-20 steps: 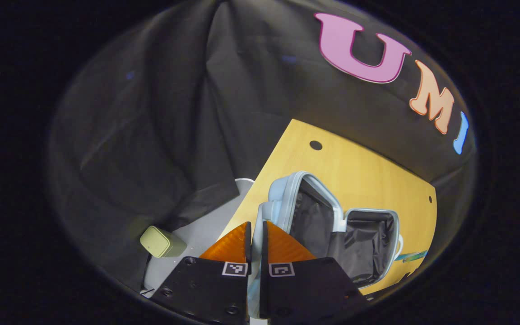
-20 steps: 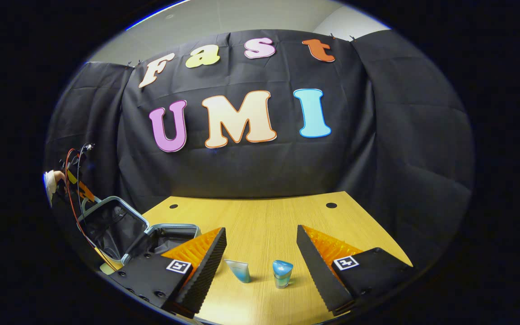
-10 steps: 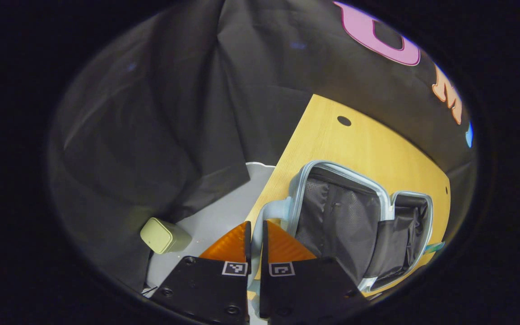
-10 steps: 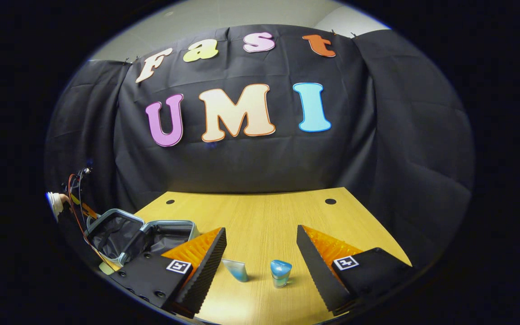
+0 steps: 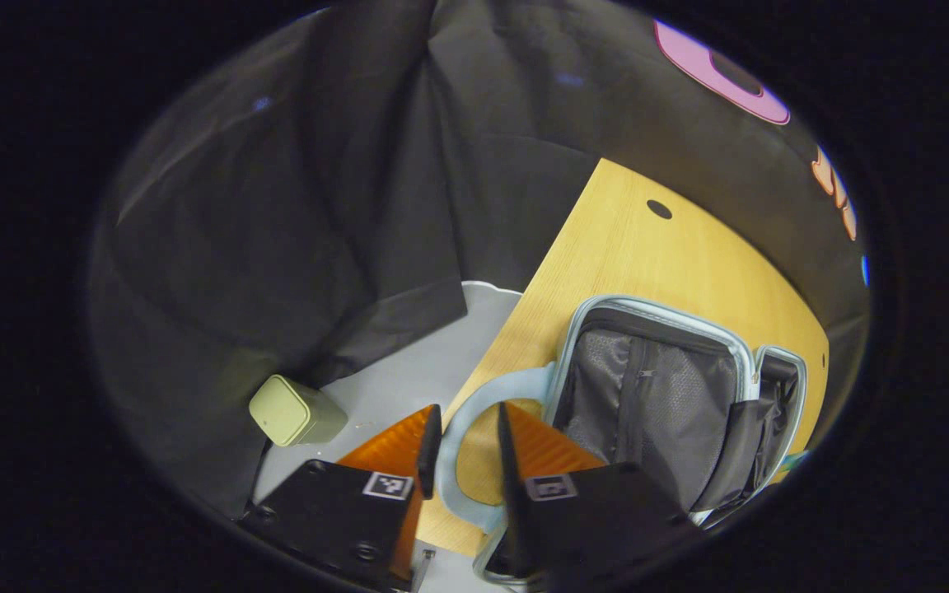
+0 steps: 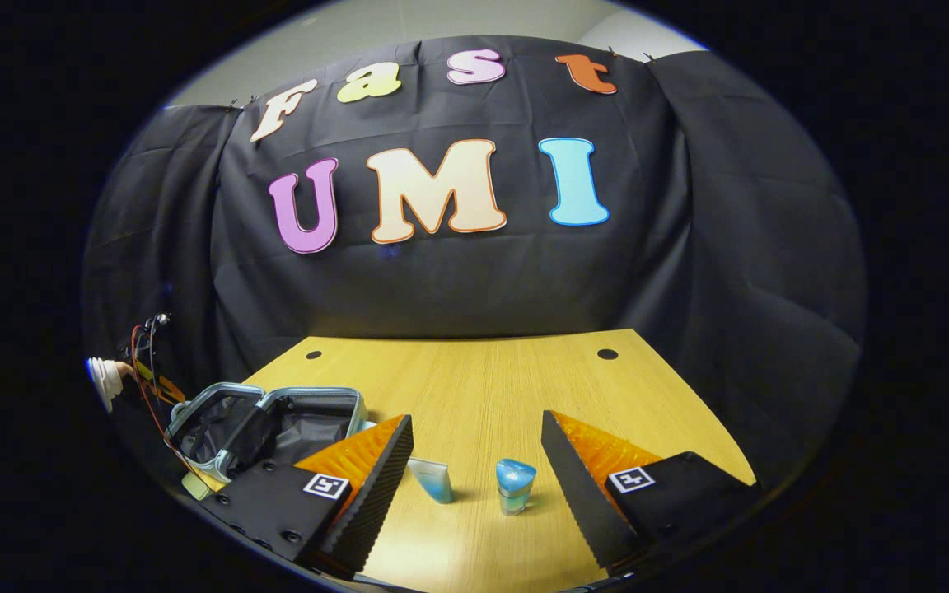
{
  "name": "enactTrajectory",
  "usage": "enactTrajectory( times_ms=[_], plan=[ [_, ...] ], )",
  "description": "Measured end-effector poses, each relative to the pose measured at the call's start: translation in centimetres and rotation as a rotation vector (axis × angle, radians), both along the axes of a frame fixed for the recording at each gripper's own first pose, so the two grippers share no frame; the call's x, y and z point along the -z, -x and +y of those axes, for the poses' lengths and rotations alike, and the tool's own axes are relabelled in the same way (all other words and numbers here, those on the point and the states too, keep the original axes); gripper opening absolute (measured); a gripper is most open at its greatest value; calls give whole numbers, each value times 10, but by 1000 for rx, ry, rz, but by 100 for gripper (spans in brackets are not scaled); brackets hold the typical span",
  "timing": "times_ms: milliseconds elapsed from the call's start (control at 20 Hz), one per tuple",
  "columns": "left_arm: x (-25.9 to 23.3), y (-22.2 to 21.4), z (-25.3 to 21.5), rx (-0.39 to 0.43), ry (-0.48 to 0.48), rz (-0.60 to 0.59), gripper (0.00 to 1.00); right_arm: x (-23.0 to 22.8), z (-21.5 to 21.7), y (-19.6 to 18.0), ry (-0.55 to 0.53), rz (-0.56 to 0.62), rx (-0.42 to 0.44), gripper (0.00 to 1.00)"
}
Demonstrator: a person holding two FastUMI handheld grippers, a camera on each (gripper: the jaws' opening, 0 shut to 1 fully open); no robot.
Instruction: First open the suitcase, pack the skin care products into it, and then close the suitcase.
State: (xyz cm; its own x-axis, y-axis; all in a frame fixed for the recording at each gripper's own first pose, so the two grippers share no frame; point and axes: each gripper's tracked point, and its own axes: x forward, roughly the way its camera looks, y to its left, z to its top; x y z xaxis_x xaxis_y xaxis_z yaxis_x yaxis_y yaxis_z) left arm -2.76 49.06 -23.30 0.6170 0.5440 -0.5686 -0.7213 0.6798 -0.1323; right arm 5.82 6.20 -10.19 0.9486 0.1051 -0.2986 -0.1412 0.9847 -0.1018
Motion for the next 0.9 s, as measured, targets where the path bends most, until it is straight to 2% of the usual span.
enactTrajectory(
  times_ms=[150, 200, 400, 700, 900],
  plan=[
    [-28, 13, -9, -27, -83, 8, 99, 7, -5, -1, -16, 12, -1, 98],
    [-39, 12, -21, -19, -106, -4, 96, 10, -8, -2, -18, 19, -2, 98],
    [-92, -9, -98, 72, -204, -107, 96, 24, -17, -5, -5, 52, -24, 98],
    [-148, -75, -293, 344, -208, -337, 96, 49, -26, -13, -22, 124, -87, 98],
    [-160, -106, -424, 515, -242, -399, 96, 66, -36, -14, -23, 173, -121, 98]
  ],
)
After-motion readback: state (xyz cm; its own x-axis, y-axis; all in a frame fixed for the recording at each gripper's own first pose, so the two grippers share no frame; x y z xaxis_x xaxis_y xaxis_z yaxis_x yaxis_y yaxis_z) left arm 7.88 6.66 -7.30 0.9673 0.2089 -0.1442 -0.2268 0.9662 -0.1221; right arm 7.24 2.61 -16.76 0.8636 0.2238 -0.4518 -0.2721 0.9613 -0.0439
